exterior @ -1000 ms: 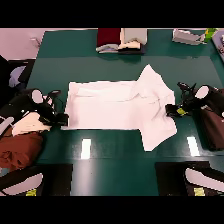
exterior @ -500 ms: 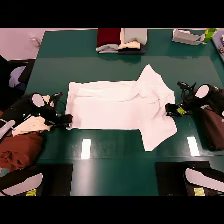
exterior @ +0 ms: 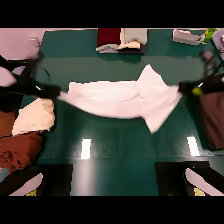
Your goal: Fold the shirts.
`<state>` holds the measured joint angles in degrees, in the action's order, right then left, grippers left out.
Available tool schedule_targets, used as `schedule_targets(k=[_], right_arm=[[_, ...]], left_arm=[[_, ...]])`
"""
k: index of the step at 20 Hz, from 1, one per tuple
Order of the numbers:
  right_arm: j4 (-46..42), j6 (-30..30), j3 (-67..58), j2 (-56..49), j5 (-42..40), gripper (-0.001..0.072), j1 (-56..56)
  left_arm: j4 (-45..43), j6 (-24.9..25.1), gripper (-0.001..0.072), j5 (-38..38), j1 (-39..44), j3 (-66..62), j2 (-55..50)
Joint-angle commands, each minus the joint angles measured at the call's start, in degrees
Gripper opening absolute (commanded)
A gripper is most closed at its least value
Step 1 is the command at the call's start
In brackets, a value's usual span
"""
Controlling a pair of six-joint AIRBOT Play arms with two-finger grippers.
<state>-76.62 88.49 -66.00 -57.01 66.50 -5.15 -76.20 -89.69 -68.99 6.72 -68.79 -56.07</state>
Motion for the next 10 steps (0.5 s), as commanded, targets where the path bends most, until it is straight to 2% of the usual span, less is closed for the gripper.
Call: schedule_targets(k=[1, 7, 10], right_arm=[[-0.26, -0.11, -17.27, 7.39, 0.9, 0.0021, -0.07], [-7.34, 0.04, -42.29, 13.57, 1.38, 0.0021, -0.04], [-11.43, 2.67, -49.55, 14.16, 4.39, 0.002, -0.04]], left_arm=[[-4.13, 0.13, 0.0023, -0.48, -0.04, -18.32, 8.83], [-6.6, -0.2, 0.0023, -0.42, -0.04, -47.91, 13.31], [-6.58, -0.5, 0.0022, 2.01, -0.04, -54.27, 13.33]])
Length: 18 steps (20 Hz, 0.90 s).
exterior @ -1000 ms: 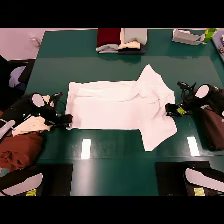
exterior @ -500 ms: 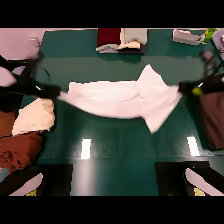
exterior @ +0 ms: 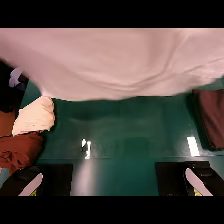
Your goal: Fold the shirts.
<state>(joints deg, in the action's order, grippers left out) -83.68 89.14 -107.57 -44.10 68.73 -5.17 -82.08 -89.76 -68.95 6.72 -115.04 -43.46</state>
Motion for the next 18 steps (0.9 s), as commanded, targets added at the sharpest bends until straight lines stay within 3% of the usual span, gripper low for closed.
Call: schedule_targets(k=[1, 7, 12, 18], right_arm=[[-5.46, 2.38, -10.47, 0.42, 4.09, 0.0019, -0.02], [-5.51, 2.58, -17.16, -9.33, 16.63, 0.0019, 0.02], [-0.48, 2.51, 4.83, -16.44, 17.2, 0.0019, 0.72], [-0.31, 2.25, 22.4, -32.72, 7.15, 0.0019, 0.68]], left_arm=[[-0.72, -0.42, 0.0022, 3.13, -0.04, -8.31, 0.72], [-2.45, -0.46, 0.0022, -0.61, -0.04, 1.81, -3.26], [-3.06, -0.46, 0.0023, -5.6, -0.04, 19.26, -16.11], [-3.04, -0.42, 0.0023, 3.98, -0.04, 33.59, -36.61]])
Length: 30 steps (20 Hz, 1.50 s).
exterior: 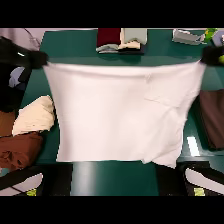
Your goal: Fold the shirts.
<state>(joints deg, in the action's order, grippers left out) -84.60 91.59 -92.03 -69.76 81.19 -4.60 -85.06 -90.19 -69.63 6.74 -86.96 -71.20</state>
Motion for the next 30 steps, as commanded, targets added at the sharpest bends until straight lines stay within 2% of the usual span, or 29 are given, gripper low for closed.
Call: schedule_targets(k=[1, 3, 6, 8, 10, 13, 16, 21, 24, 26, 27, 28, 29, 30], right_arm=[[0.61, -0.17, 7.63, -9.86, -7.72, 0.0019, 0.11], [1.07, -0.15, 6.62, -14.84, -10.82, 0.0019, 0.11], [1.03, -0.17, 1.27, -19.96, -10.91, 0.0019, 0.11], [0.83, -0.22, -2.4, -20.87, -9.18, 0.0019, -0.02], [0.52, -0.94, -3.54, -19.91, -5.84, 0.0019, -0.61], [0.39, -1.92, 4.02, -14.29, -5.11, 0.0019, -1.9], [0.42, -1.97, 15.93, -7.91, -7.02, 0.0019, -3.3], [0.61, -1.97, 32.26, -2.36, -13.29, 0.0021, -4.17], [1.09, -1.88, 36.17, -2.4, -16.39, 0.0021, -4.04], [1.07, -1.86, 36.65, -2.4, -16.74, 0.0039, -4.04], [1.07, -1.84, 35.89, -2.4, -16.41, 0.0233, -4.07], [1.05, -1.86, 34.29, -2.38, -15.47, 0.0329, -4.07], [1.05, -1.88, 32.0, -2.38, -13.66, 0.0329, -4.07], [1.03, -1.95, 29.29, -2.32, -10.93, 0.0329, -4.07]], left_arm=[[-0.02, 0.0, 0.0023, 6.05, -0.07, 5.49, -11.72], [0.04, 0.0, 0.0023, 9.9, -0.07, 5.33, -15.8], [0.2, 0.0, 0.0023, 14.95, -0.09, 4.94, -17.22], [0.15, 0.07, 0.0023, 12.37, -0.2, 2.84, -17.22], [0.17, 0.9, 0.0023, 6.12, -0.2, 0.59, -17.22], [0.2, 2.82, 0.0023, -2.71, -0.17, 1.03, -17.16], [0.22, 2.8, 0.0024, -6.03, -0.17, 4.39, -17.16], [4.9, 2.78, 0.0024, -1.73, -0.17, 11.91, -17.16], [6.69, 2.75, 0.0024, 0.83, -0.17, 13.92, -17.18], [6.64, 2.78, 0.0026, -0.09, -0.17, 13.9, -17.16], [6.62, 2.75, 0.0105, -1.31, -0.17, 13.88, -17.16], [6.6, 2.49, 0.0395, -2.49, -0.17, 13.7, -17.09], [6.12, 1.6, 0.0496, -4.11, -0.17, 13.42, -16.72], [5.22, 1.62, 0.0497, -5.46, -0.17, 13.33, -15.5]])
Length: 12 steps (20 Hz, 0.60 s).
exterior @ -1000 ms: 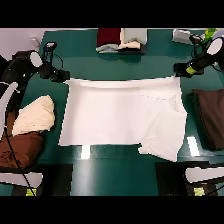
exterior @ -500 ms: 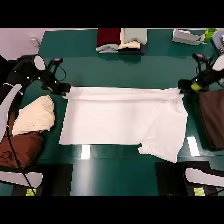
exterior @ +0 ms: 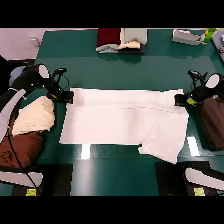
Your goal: Fold the shirts.
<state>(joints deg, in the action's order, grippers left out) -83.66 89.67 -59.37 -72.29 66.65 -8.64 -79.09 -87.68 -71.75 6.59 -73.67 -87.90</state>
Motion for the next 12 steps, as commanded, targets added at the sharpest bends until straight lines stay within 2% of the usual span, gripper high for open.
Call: schedule_targets(k=[1, 3, 5, 6, 7, 10, 12], right_arm=[[0.09, -0.13, -5.79, 0.87, 6.73, 0.0333, -0.02], [0.09, -0.22, -8.39, 3.61, 10.27, 0.0385, -0.02], [0.11, -0.22, -7.78, 7.85, 10.84, 0.0394, -0.02], [0.11, -0.22, -6.75, 9.86, 10.58, 0.0469, -0.02], [0.13, -0.22, -5.88, 11.23, 10.43, 0.0512, 0.0], [0.13, -0.22, -2.84, 13.68, 10.16, 0.0512, 0.0], [0.22, -0.2, -0.59, 13.75, 9.97, 0.0512, 0.0]], left_arm=[[-1.66, -1.01, 0.0498, -4.92, -0.02, 0.11, 2.99], [-2.25, -1.16, 0.0498, -5.81, -0.02, 3.08, 9.14], [-2.21, -2.84, 0.0497, -5.7, -0.02, 10.62, 17.29], [-2.21, -3.61, 0.0498, -5.57, -0.02, 15.17, 21.31], [-2.21, -4.26, 0.0498, -5.31, -0.02, 20.13, 25.29], [-2.19, -6.88, 0.0498, -5.01, -0.02, 32.68, 33.27], [-1.49, -7.91, 0.0498, -2.84, -0.02, 38.38, 34.93]])
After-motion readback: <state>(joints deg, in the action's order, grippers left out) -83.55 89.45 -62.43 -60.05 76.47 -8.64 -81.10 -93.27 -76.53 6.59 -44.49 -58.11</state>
